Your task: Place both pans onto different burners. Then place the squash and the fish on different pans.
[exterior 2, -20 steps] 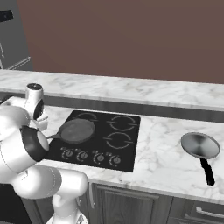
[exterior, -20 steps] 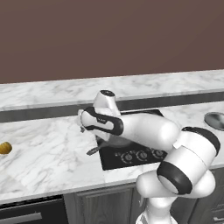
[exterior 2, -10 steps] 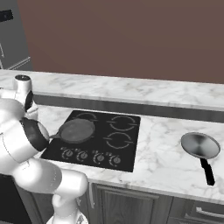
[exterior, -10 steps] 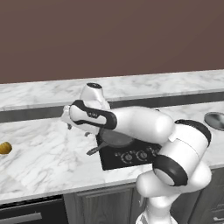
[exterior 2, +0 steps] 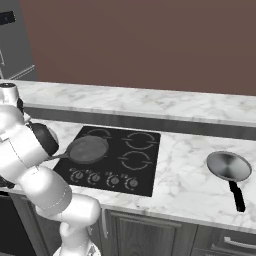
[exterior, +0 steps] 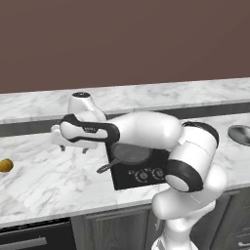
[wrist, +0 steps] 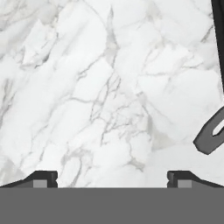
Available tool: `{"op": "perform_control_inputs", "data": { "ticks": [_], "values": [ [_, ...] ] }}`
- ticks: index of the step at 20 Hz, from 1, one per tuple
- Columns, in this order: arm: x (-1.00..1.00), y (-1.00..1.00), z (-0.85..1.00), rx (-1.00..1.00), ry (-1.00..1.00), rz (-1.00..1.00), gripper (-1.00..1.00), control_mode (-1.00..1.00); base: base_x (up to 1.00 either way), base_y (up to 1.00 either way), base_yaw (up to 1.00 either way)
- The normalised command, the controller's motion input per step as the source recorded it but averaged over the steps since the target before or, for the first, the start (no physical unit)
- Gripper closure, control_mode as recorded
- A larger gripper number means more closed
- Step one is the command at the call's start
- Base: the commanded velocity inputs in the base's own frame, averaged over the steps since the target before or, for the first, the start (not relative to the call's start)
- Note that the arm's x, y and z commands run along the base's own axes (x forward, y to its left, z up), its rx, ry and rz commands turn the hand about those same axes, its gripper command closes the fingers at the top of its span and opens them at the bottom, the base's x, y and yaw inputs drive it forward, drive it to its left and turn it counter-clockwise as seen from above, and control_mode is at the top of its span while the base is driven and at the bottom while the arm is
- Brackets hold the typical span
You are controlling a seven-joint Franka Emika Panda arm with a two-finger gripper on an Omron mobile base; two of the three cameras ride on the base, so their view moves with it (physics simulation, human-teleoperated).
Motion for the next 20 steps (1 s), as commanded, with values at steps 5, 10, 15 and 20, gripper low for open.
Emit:
{"op": "perform_control_inputs", "data": {
  "ticks": [5,10,15,20],
  "values": [
    [-0.02,0.34,0.02,-0.08,-0.07,0.25,-1.00,-1.00,0.00,0.00,0.00],
    [0.00,0.29,0.00,-0.03,-0.08,0.24,-1.00,-1.00,0.00,0.00,0.00],
    [0.00,0.31,0.00,0.00,-0.10,0.25,-1.00,-1.00,0.00,0.00,0.00],
    [0.00,0.34,0.00,0.00,-0.08,0.23,-1.00,-1.00,0.00,0.00,0.00]
  ]
}}
